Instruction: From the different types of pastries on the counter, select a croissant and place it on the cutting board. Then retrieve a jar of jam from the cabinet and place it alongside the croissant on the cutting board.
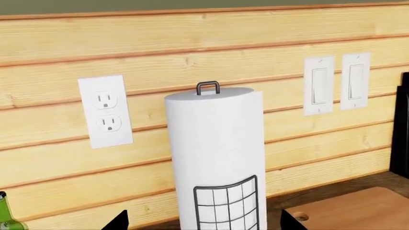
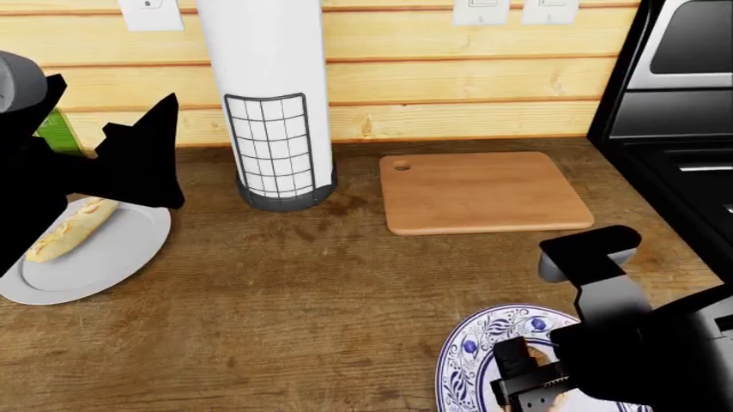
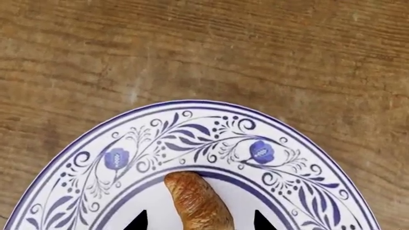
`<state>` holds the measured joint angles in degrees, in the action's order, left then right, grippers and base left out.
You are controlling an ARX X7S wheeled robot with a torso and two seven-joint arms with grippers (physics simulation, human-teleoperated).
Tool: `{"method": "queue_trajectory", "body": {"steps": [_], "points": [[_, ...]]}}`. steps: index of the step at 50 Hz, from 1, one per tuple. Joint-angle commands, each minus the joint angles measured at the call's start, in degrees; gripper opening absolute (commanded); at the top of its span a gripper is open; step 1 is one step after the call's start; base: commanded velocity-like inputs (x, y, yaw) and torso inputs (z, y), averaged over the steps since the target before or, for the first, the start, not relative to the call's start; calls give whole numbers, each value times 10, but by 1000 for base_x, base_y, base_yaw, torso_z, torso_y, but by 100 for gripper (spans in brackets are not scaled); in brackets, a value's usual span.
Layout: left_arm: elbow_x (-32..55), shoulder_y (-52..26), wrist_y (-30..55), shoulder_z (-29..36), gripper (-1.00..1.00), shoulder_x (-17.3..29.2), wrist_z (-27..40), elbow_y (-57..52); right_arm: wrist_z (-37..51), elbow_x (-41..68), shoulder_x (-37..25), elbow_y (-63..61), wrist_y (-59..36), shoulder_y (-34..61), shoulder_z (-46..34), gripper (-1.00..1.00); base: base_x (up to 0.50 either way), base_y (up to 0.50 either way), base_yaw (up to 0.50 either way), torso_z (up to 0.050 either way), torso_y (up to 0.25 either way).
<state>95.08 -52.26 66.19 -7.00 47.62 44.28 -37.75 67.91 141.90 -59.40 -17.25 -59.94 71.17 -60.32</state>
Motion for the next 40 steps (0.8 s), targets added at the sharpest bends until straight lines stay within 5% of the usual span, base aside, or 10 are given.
{"method": "queue_trajectory", "body": {"steps": [1, 29, 40], "points": [[-2, 1, -4, 2, 100, 3, -2, 1, -1, 12, 3, -1, 6, -15, -10, -100, 0, 0, 0, 0, 0], [4, -5, -15, 9, 100, 10, 1, 3, 111, 106, -5, -26, -16, 152, 0, -100, 0, 0, 0, 0, 0], [5, 0, -21, 9, 100, 10, 1, -1, 55, -16, 51, 34, -43, 252, 100, -100, 0, 0, 0, 0, 0]]}}
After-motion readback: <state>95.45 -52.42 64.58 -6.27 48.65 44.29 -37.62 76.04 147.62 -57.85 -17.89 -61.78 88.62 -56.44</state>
